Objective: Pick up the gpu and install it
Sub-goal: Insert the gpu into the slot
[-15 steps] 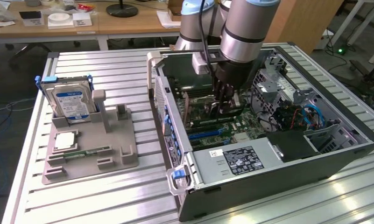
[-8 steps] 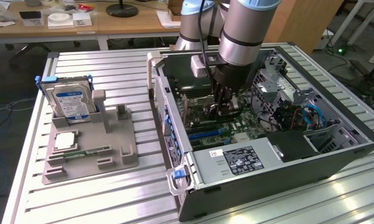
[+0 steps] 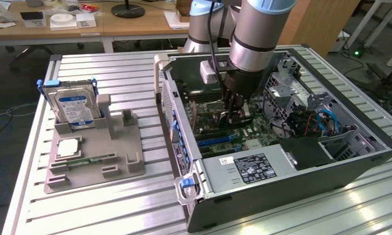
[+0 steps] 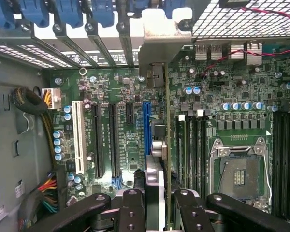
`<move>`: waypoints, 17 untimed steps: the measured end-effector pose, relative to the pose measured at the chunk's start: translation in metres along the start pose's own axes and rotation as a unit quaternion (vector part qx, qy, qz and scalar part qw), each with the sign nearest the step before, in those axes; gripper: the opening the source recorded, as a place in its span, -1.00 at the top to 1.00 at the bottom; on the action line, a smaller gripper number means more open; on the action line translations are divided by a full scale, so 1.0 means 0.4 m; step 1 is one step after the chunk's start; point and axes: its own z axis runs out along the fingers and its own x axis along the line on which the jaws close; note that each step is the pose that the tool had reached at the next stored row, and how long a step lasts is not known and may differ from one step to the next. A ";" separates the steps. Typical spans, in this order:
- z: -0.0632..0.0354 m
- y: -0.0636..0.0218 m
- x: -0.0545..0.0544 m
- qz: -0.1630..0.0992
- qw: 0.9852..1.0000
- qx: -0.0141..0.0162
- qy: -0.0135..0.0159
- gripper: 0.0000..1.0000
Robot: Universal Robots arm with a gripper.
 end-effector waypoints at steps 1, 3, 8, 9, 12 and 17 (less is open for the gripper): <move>0.001 0.000 0.001 0.000 1.000 0.000 0.000 0.44; 0.004 0.002 0.002 0.000 1.000 0.000 0.000 0.44; 0.011 0.008 0.003 0.000 1.000 0.000 0.000 0.44; 0.012 0.008 0.004 0.000 1.000 0.000 0.000 0.44; 0.015 0.008 0.009 0.000 1.000 0.000 0.000 0.44; 0.023 0.012 0.010 0.000 1.000 0.000 0.001 0.44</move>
